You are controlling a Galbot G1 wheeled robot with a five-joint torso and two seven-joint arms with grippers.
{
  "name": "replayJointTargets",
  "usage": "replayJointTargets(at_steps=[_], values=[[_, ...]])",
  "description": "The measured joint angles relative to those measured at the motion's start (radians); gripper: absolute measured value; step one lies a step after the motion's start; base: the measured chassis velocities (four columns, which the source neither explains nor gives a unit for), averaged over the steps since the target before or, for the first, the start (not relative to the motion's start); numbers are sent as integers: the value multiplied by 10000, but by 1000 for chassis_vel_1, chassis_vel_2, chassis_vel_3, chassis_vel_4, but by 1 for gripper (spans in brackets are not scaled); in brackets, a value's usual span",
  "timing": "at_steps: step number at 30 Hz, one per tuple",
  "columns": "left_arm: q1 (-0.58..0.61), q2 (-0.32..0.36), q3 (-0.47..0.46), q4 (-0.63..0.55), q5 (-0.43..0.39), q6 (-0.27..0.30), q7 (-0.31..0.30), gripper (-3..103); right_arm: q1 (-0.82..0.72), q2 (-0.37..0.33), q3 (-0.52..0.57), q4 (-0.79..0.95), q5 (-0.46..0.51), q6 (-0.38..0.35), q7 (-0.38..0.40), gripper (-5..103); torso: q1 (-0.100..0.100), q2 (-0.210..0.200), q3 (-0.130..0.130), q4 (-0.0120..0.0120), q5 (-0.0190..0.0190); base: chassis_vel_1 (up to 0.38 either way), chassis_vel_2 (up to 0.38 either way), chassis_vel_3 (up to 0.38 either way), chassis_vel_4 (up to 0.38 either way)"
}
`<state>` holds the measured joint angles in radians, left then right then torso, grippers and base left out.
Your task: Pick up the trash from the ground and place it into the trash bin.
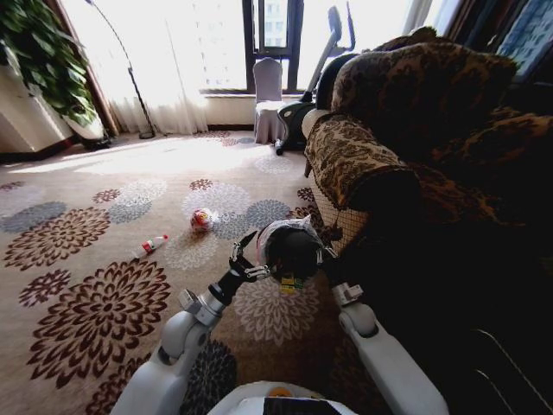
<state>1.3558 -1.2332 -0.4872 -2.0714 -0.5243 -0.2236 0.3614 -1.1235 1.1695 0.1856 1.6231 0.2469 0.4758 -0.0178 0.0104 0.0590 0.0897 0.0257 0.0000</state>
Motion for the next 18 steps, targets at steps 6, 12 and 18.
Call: replayJointTargets(at_steps=[6,12,18], values=[[-1021,144,-806,2154,821,556,-3709,96,-341,-65,122,475,26,-30,-1,0,0,0,0,-1,-2,0,0,0,0],[-1263,470,-906,3596,442,1223,-4526,97,-658,-28,242,671,12,-6,-1,0,0,0,0,0,-1,64,74,-74,-86],[-1707,695,-1342,4835,843,1064,-4381,96,-927,64,275,812,-81,66,-4,0,0,0,1,2,0,191,180,-191,-203]])
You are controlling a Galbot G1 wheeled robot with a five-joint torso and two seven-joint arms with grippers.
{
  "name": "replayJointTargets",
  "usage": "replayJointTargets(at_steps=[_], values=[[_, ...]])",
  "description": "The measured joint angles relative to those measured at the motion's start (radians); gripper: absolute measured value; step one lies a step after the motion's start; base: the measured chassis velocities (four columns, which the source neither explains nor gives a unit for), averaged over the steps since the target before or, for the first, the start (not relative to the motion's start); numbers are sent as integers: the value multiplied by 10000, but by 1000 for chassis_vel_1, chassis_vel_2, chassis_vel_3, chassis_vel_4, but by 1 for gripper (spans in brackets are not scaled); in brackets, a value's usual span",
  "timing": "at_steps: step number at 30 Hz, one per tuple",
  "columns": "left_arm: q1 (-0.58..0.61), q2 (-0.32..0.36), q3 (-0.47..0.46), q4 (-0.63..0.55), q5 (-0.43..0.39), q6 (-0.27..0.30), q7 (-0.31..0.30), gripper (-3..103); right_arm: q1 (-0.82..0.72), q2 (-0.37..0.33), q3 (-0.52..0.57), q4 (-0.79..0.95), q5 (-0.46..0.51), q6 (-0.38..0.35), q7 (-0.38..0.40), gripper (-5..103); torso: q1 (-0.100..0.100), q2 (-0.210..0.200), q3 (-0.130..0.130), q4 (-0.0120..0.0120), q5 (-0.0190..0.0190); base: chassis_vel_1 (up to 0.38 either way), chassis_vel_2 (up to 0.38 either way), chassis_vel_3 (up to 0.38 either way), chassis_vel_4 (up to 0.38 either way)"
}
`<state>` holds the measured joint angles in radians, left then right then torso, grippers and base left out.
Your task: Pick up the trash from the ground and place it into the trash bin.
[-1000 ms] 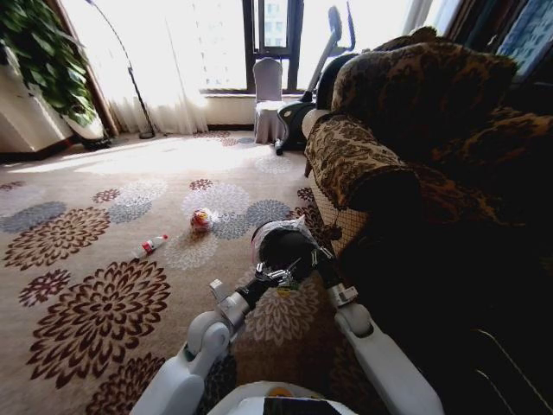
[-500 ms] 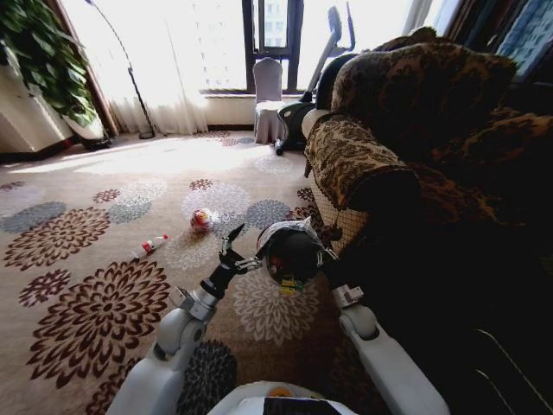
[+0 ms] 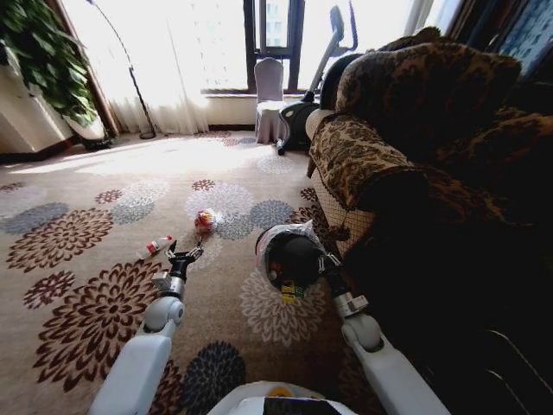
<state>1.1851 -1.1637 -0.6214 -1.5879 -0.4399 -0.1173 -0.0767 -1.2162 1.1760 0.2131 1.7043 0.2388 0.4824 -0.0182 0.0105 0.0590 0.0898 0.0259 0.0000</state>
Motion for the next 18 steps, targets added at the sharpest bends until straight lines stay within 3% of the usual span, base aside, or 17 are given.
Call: replayJointTargets(at_steps=[5,10,18], values=[[-93,110,-92,186,94,-28,118,96,-23,-17,1,48,0,8,-2,0,0,0,1,1,-1,263,265,-279,-267],[-541,739,-221,1634,449,-407,888,97,-116,-23,12,117,22,107,1,0,0,0,-1,1,-1,323,298,-302,-303],[-1110,972,26,3135,601,-764,1376,97,-268,21,-24,151,23,221,0,0,0,0,0,-2,-3,328,340,-337,-338]])
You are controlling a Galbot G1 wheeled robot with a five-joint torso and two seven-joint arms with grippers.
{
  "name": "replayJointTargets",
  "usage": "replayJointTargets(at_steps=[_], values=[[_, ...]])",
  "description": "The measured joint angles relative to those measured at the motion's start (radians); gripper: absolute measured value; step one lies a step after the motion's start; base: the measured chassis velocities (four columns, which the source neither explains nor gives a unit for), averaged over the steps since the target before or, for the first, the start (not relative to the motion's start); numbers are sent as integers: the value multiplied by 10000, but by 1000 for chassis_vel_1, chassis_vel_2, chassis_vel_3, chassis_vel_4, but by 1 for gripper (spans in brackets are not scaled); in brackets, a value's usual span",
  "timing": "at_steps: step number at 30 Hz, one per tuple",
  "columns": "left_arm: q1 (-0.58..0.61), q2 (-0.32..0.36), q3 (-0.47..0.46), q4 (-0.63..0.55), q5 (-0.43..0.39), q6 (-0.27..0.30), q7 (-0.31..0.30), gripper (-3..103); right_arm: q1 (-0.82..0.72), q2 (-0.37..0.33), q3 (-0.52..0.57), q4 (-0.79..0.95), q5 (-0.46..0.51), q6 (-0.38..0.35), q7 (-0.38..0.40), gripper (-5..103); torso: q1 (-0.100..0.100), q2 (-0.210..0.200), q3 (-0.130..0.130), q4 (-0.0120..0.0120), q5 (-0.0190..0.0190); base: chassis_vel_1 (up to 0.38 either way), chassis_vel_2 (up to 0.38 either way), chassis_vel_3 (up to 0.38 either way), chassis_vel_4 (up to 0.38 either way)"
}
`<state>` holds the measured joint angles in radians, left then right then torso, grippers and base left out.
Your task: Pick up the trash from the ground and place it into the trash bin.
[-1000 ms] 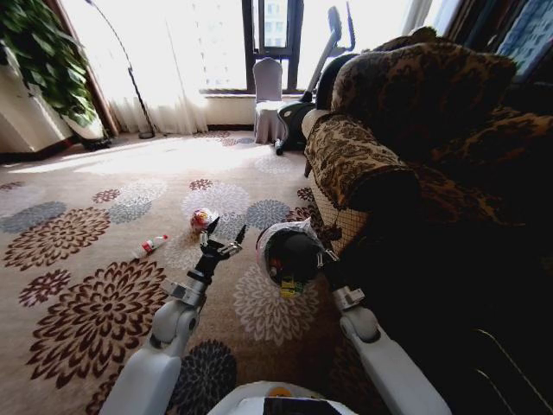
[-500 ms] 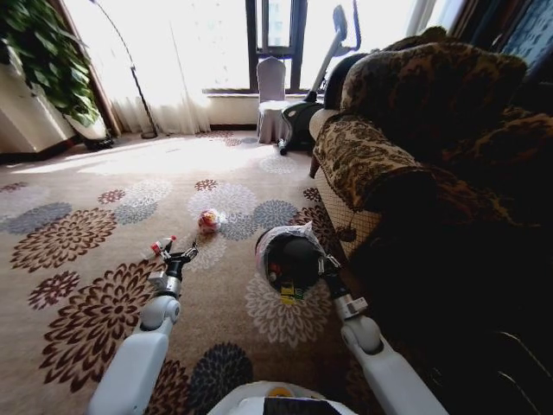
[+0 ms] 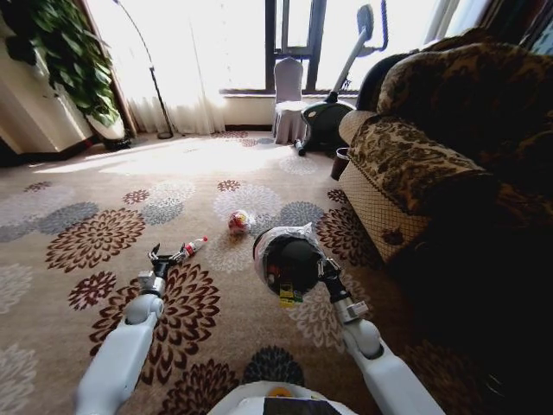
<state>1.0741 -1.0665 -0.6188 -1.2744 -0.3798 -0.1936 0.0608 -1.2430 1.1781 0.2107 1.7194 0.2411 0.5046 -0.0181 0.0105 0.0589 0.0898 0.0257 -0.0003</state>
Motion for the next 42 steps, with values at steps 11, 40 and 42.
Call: replayJointTargets(at_steps=[11,40,42], values=[[-1033,903,1109,2641,-388,-546,1079,97,-21,-71,-142,159,-21,417,-6,0,-1,0,0,-1,18,137,138,-128,-116],[-1457,863,1522,4063,-315,-68,3151,98,223,-296,-661,69,96,419,4,0,4,0,3,2,-2,-123,111,128,-119],[-1608,892,1565,4227,-245,-73,3474,98,183,-298,-653,56,74,419,3,0,7,-1,4,3,-1,-169,187,219,-115]])
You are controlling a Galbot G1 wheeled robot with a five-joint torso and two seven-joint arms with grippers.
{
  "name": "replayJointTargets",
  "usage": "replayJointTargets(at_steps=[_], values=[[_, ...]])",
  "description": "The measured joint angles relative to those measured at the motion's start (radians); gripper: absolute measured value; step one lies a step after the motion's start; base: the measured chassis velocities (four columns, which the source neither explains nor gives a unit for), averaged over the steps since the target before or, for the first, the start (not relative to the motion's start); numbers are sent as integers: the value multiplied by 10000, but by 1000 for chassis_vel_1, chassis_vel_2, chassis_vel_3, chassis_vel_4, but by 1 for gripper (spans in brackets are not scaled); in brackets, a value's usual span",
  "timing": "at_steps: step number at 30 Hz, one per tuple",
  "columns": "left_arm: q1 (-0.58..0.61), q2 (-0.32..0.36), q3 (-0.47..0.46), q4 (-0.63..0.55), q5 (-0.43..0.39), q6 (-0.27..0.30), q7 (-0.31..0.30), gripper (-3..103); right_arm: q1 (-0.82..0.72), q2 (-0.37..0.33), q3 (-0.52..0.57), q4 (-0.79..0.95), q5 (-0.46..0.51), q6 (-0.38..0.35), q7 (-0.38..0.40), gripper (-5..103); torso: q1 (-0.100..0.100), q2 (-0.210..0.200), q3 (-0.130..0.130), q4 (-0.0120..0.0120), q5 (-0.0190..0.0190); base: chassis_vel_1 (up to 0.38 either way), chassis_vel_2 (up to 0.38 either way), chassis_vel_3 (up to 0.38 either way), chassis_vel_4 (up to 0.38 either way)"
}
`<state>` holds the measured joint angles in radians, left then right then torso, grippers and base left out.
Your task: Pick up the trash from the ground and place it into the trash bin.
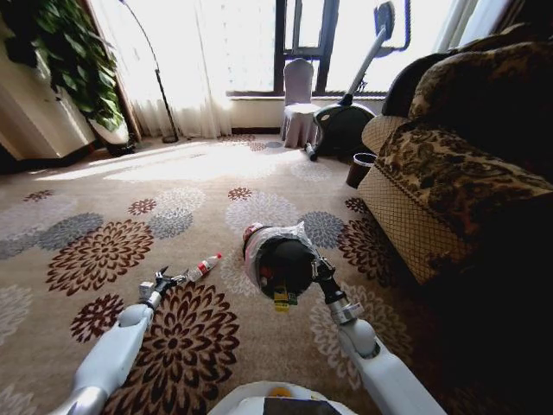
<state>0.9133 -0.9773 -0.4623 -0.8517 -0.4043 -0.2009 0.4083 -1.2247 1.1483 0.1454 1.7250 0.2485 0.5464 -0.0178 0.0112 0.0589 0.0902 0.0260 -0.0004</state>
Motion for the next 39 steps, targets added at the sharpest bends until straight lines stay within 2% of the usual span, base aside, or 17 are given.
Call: replayJointTargets(at_steps=[3,4,8,14,17,20,23,27,32,34,35,38,39], values=[[-419,110,142,438,173,299,1051,98,-66,52,-3,-42,-34,12,1,0,0,0,0,-6,6,-94,96,47,-86],[-419,110,142,438,173,299,1051,98,-66,52,-3,-42,-34,12,1,0,0,0,0,-6,6,-20,41,24,-71],[-1041,97,420,1399,350,494,1992,98,-64,73,-9,-8,-34,21,-3,0,-11,1,-8,0,5,21,-24,-30,22],[-1819,-100,670,2663,780,575,2286,100,-165,22,161,-8,5,79,-2,0,-9,1,-5,0,4,15,-12,-19,13],[-2229,-327,670,3336,1399,561,2552,100,-264,11,212,-8,12,103,-3,0,-7,1,-4,-2,6,0,0,0,0],[-2530,-555,646,3858,1792,445,2572,100,-360,-42,233,54,28,105,-1,0,-7,1,-4,-2,5,0,0,0,0],[-2815,-967,664,4288,2050,312,2108,98,-511,-159,325,123,67,135,-7,0,-8,1,-4,0,7,0,0,0,0],[-3017,-1179,673,4523,2362,316,1844,97,-494,-209,387,130,129,145,-5,0,-8,1,-4,-4,1,0,0,0,0],[-3177,-1307,663,4771,2693,472,1579,88,-403,-250,482,138,256,158,-3,0,-8,1,-4,-2,5,0,0,0,0],[-3149,-1313,604,4808,2759,571,1504,80,-394,-244,503,93,275,189,-4,0,-7,1,-4,0,6,0,0,0,0],[-3149,-1313,604,4808,2759,571,1504,80,-394,-244,503,93,275,189,-4,0,-7,1,-4,0,6,0,0,0,0],[-2937,-1310,529,4665,2800,712,1404,64,-337,-213,493,3,280,221,-4,0,-7,1,-4,-1,2,0,0,0,0],[-2937,-1310,529,4665,2800,712,1404,64,-337,-213,493,3,280,221,-4,0,-7,1,-4,-1,2,0,0,0,0]])
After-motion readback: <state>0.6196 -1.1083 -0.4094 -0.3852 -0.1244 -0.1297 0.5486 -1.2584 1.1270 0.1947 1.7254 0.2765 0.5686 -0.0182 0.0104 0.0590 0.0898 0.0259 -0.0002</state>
